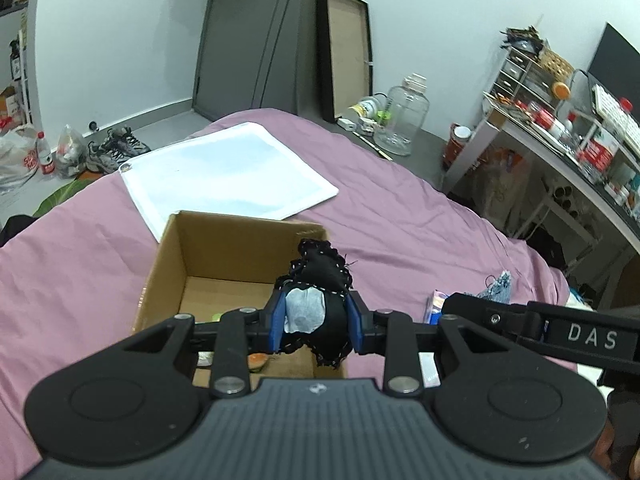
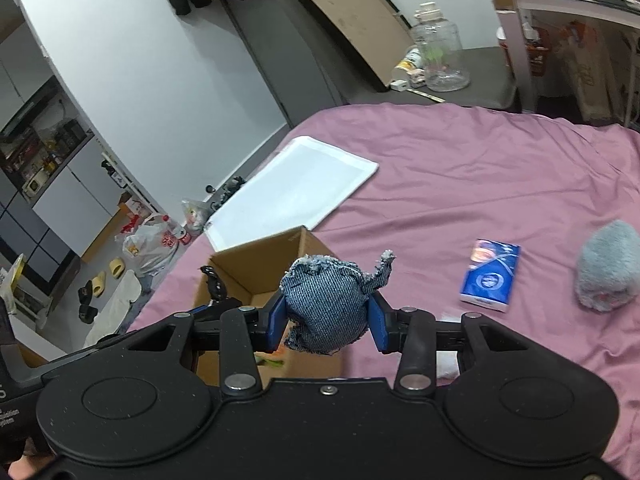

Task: Organize soft objects
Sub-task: 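Carry both plushes over the box and open both tools to drop them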

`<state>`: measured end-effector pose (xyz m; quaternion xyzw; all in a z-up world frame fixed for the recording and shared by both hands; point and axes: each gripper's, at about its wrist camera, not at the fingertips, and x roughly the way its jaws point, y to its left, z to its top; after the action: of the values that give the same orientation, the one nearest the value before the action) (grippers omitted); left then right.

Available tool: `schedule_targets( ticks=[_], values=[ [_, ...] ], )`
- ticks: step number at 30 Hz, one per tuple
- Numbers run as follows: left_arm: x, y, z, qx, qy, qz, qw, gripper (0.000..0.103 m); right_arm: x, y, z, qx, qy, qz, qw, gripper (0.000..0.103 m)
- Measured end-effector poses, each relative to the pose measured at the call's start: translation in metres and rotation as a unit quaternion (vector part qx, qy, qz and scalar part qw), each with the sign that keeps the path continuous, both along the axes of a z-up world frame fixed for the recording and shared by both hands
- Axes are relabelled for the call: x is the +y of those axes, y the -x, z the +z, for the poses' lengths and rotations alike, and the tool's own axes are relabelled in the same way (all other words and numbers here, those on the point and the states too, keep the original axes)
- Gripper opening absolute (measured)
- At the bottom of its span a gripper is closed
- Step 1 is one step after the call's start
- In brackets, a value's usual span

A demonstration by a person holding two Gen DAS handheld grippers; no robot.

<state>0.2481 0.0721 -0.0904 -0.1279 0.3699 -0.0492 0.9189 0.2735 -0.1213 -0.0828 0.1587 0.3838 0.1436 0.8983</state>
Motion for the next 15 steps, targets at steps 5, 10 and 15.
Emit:
schedule_targets(
  ticks=[5,10,15],
  values=[
    [0.017,-0.004,0.001,-0.001,0.004,0.019,0.9998,0.031,0.02,-0.009,0.002,-0.004,-0.002,0.017,1.0,0.041],
    [0.034,-0.008,0.0,0.0,0.012,0.034,0.9994,0.031,0.037,-0.019,-0.001,-0.002,-0.009,0.027,1.0,0.041],
    [0.05,-0.019,-0.012,0.017,0.017,0.057,0.9981,0.031,0.05,-0.028,-0.009,0.003,-0.012,0.036,0.999,0.042]
  ],
)
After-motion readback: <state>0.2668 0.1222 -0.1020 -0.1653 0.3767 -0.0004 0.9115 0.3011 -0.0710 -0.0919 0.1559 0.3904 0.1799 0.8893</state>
